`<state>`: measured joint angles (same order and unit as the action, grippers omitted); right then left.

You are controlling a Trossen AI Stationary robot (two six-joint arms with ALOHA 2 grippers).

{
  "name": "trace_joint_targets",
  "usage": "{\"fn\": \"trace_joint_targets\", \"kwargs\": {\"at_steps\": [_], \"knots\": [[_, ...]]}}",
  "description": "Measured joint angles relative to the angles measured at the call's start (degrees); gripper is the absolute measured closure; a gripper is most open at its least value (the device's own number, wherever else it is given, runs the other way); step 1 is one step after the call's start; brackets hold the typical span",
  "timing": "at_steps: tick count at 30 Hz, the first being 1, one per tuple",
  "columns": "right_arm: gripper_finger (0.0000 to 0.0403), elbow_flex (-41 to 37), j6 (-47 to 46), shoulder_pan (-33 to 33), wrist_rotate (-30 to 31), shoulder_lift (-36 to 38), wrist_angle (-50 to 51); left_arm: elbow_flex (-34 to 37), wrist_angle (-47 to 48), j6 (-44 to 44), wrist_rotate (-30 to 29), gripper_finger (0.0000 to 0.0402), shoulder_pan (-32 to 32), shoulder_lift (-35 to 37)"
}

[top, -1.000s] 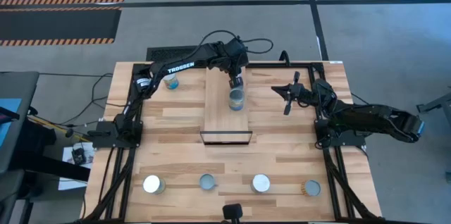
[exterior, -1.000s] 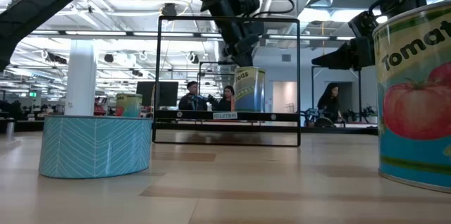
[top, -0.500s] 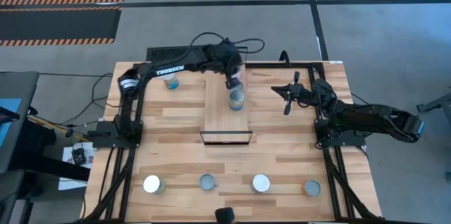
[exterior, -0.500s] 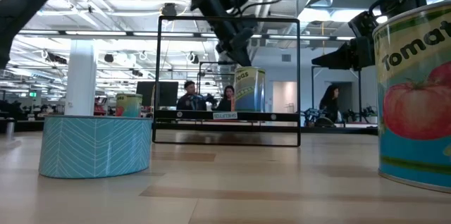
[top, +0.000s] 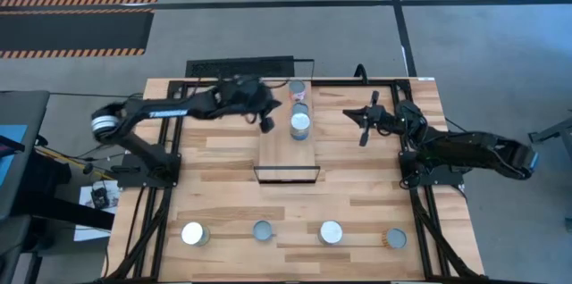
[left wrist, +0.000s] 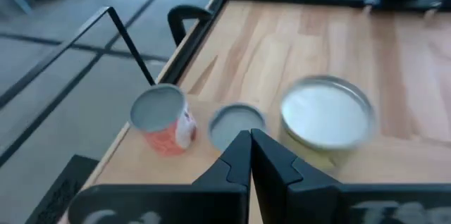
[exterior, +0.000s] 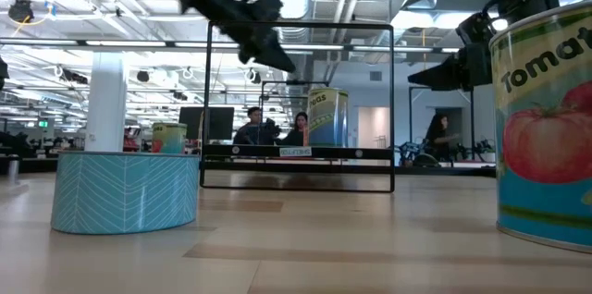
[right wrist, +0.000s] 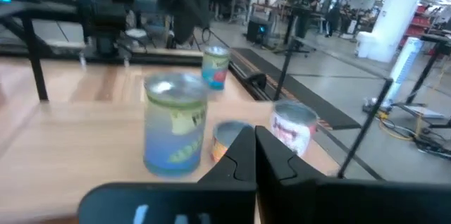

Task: Pick and place cans onto a shelf
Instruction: Put the canned tomatoes on the shelf

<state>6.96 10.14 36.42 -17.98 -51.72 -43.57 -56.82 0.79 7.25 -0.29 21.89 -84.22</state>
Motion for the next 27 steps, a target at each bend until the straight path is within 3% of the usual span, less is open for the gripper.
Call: {"fn": "trace_joint_targets", "kwargs": {"at_steps": [5, 13, 22, 27], "knots": [[0.0395, 4.0, -0.6, -6.2, 0.6, 0.0, 7.9, 14.2, -12.6, -2.6, 0.6, 0.0401, -0.6, 8.4], [0.0398, 13.5, -0.8, -24.0, 13.8, 0.0, 28.6, 32.3, -29.5, -7.4, 5.0, 0.0401, -0.6, 18.4], [0.0398, 27.1, -13.6, -48.4, 32.0, -0.1, 60.4, 41.6, -37.9, -9.7, 10.3, 0.0401, -0.7, 24.8], [0.0398, 31.2, -23.6, -60.5, 38.8, -0.1, 67.9, 45.4, -41.8, -9.2, 10.3, 0.0401, -0.8, 25.9]]}}
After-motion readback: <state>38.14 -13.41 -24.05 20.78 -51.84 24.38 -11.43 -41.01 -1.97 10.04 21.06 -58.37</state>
